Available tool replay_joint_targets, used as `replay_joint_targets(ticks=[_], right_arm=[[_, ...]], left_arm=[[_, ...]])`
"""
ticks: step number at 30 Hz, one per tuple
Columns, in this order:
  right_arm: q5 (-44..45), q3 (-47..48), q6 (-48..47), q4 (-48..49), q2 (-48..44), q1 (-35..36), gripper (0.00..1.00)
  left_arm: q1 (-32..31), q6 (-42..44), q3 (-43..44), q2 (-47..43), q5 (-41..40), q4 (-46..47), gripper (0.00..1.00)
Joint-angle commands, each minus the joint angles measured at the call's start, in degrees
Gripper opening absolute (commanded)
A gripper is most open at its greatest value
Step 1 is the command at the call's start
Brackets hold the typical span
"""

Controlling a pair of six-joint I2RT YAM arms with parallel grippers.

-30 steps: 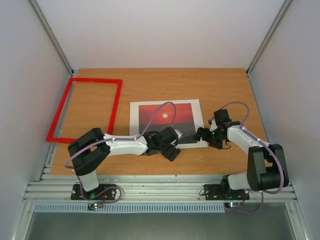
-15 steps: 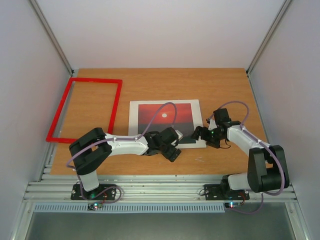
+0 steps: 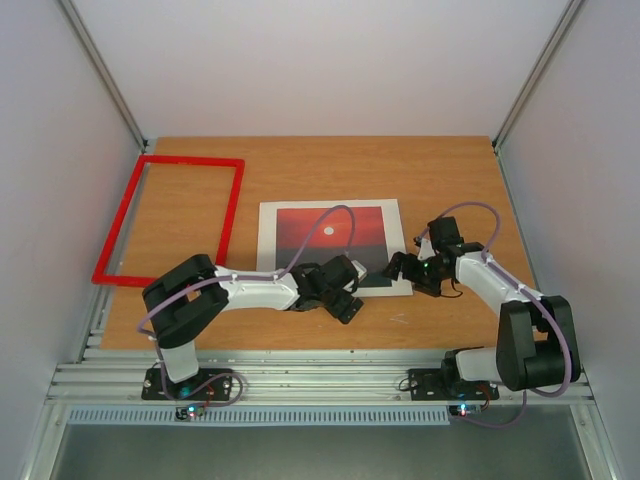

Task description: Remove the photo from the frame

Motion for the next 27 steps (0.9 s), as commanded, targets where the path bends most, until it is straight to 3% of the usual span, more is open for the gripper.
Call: replay_joint_targets(ticks=[1,9,27], right_arm=[[2.8,0.5,-0.2,-1.7,-1.7,0.3,0.98],[4.1,-0.2,-0.8,-2.3,-2.0,0.4,0.99],[-0.4,-1.3,-0.6,1.5,1.7,0.9,0.98]], left_arm=[[-0.3,-1.1,2.1,2.4,-5.8,0.3,0.99],[1.0,-5.0,1.8,2.0,-10.4,-2.1,0.99],[2.9,-7.1,0.9,1.6,-7.7,-1.7,0.99]])
